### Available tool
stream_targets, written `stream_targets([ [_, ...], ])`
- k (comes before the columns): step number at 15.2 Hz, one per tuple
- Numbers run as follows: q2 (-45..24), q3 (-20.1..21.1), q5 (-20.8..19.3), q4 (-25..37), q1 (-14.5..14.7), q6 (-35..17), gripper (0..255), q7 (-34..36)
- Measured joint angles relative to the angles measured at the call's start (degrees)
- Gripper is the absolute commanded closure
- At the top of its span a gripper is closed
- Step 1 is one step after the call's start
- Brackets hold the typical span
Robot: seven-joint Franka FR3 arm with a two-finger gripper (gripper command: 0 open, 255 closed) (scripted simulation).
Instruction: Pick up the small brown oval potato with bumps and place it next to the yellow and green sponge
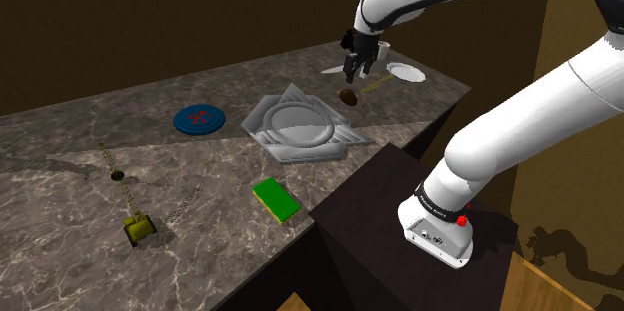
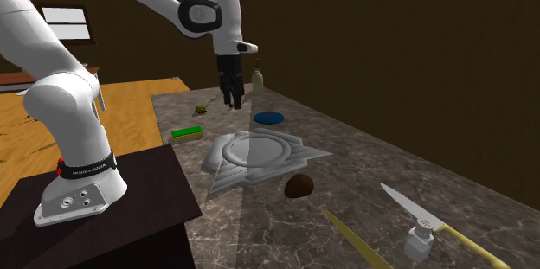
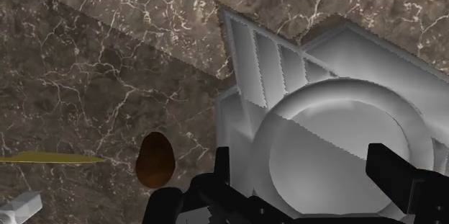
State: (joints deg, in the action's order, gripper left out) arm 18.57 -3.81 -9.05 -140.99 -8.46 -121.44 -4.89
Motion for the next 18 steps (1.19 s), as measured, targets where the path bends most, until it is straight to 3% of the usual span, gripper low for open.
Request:
stream_targets([
  [12, -25.55, -4.34, -4.78, 11.74, -4.31, -14.75, 0, -2.86],
  [18, -37.32, -5.60, -5.33, 21.34, -6.13, -17.48, 0, -4.30],
])
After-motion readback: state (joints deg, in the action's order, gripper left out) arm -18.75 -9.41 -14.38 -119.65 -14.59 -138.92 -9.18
